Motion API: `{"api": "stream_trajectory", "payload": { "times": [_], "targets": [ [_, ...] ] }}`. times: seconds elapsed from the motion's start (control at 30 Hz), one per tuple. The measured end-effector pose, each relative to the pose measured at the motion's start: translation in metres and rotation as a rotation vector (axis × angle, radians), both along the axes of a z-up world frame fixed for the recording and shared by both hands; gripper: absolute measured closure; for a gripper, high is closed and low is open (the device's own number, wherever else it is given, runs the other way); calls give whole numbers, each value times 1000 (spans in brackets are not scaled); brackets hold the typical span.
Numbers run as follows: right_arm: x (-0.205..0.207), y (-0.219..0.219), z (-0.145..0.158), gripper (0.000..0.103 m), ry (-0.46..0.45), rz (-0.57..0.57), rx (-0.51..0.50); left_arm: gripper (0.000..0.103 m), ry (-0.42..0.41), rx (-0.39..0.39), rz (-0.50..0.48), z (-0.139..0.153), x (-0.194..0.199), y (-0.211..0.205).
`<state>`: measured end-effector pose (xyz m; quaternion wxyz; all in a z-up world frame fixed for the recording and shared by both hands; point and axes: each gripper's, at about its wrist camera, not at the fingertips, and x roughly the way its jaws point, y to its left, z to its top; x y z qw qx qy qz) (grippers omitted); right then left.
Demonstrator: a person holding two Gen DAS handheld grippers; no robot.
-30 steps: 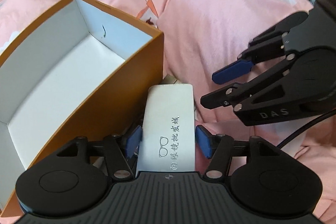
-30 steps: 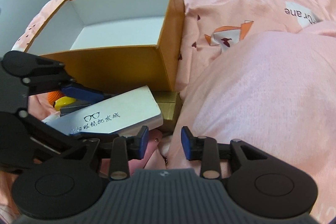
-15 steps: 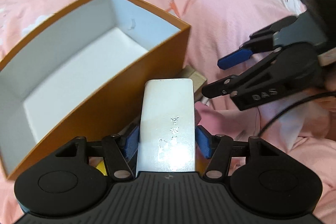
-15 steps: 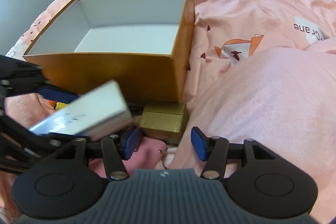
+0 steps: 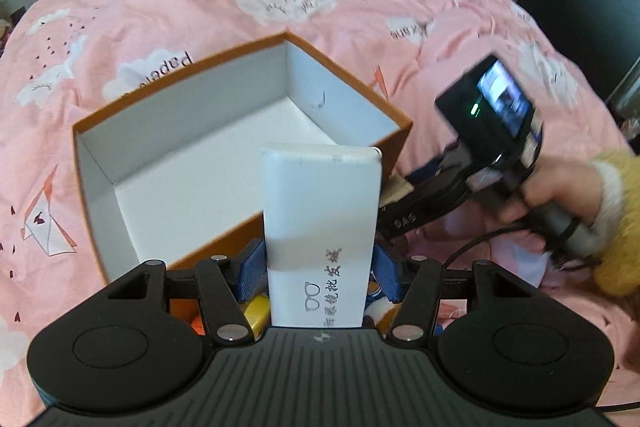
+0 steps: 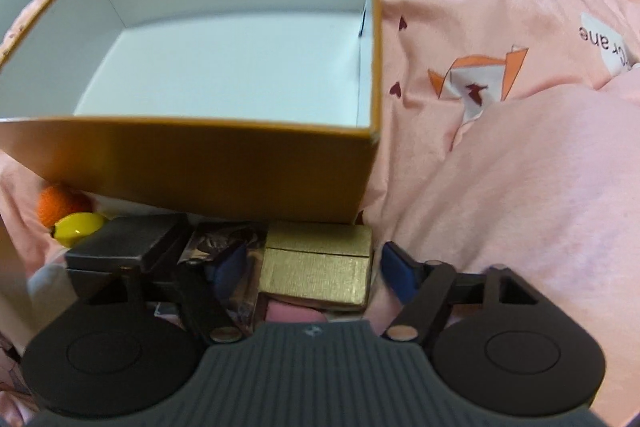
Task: Organize objects
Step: 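Lift the white box with the left tool while the right tool carries the gold box over the orange box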
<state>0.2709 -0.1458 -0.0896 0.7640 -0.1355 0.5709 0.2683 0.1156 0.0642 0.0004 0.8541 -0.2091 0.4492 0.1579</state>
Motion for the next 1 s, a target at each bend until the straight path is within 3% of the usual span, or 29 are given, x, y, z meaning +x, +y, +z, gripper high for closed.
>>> {"api": "stream_trajectory", "payload": {
  "times": [0.23, 0.43, 0.67, 0.83, 1.0],
  "targets": [
    [-10, -14, 20, 41, -36, -39, 33, 38, -78, 19, 48, 18, -13, 11],
    [-39, -31, 93, 41, -206, -18, 88, 38, -149, 68, 76, 43, -20, 19],
    [-45, -33, 174, 41, -360, 32, 254, 38, -214, 131, 118, 63, -15, 36],
    [-19, -12, 171, 41, -331, 15, 328, 38, -180, 45, 159, 33, 10, 64],
    [5, 12, 141, 41, -300, 11, 332, 38, -55, -13, 211, -14, 34, 101]
  ]
}}
